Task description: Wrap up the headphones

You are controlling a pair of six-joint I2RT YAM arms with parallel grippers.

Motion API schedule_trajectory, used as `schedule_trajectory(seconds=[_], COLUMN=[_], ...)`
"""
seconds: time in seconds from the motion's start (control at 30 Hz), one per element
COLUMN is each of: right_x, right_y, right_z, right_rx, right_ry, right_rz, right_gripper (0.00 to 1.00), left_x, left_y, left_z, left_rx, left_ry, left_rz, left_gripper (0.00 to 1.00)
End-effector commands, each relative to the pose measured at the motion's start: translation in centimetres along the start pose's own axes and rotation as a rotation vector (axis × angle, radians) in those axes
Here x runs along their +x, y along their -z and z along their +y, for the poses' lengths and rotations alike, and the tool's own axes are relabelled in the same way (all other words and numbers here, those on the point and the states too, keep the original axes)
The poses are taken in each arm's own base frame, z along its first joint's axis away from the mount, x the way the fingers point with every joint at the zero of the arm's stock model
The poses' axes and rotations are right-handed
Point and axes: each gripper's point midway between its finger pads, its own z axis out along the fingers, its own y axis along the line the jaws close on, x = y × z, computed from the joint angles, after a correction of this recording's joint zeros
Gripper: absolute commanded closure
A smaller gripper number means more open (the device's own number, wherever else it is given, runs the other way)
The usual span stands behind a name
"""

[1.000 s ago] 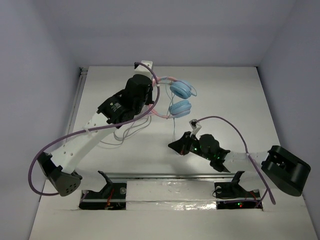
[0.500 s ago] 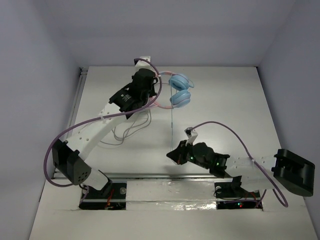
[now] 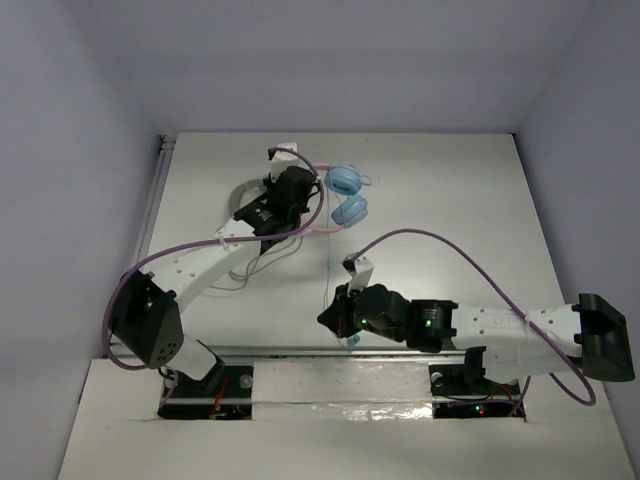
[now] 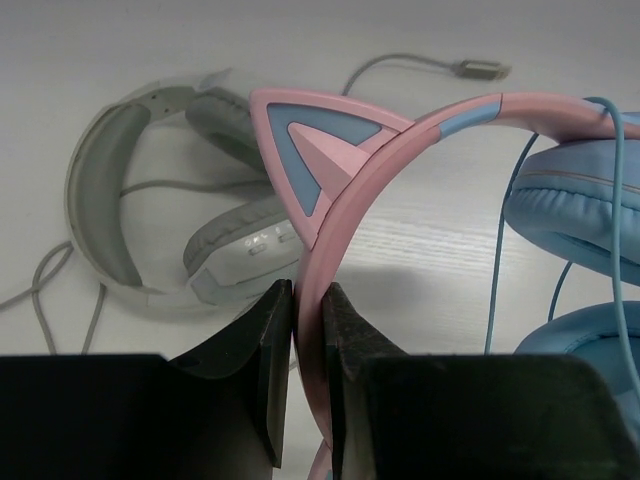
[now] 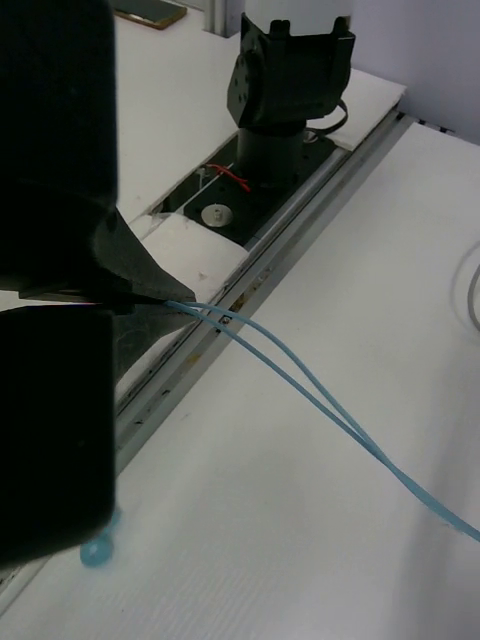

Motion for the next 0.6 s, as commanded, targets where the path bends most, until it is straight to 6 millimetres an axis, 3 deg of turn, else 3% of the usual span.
schedule_trajectory(seconds=[0.0, 0.17, 0.2, 0.27, 0.33, 0.57], right_x=[-0.8, -2.8, -3.8, -4.9, -6.5, -9.6], right_y=[1.5, 3.6, 4.0, 4.8, 5.4, 7.0], right_z=[-1.3, -2.2, -1.6, -2.8, -2.7, -3.8], right_rx=[0.122, 0.212, 0.214, 0.289, 0.318, 0.417], right_ry=[0.086, 0.207, 0.217, 0.27, 0.294, 0.409], right_rz=[0.031, 0.044, 0.027, 0.007, -0.028, -0.052], right_gripper=[1.0, 1.0, 1.0, 1.0, 1.0, 1.0], left_x=[-1.2, 2.7, 3.9, 5.1, 6.4, 11.1], left_y=[0.5, 1.8, 1.9, 2.8, 3.6, 6.5], left_z=[0.3, 1.8, 2.2, 2.2, 2.7, 2.2], left_rx=[-0.013, -0.048, -0.058, -0.053, -0.059, -0.021], left_ry=[0.099, 0.054, 0.038, 0.019, -0.015, -0.163], left_rz=[-0.102, -0.056, -0.04, -0.018, 0.008, 0.124], left_gripper=[1.0, 1.0, 1.0, 1.0, 1.0, 1.0])
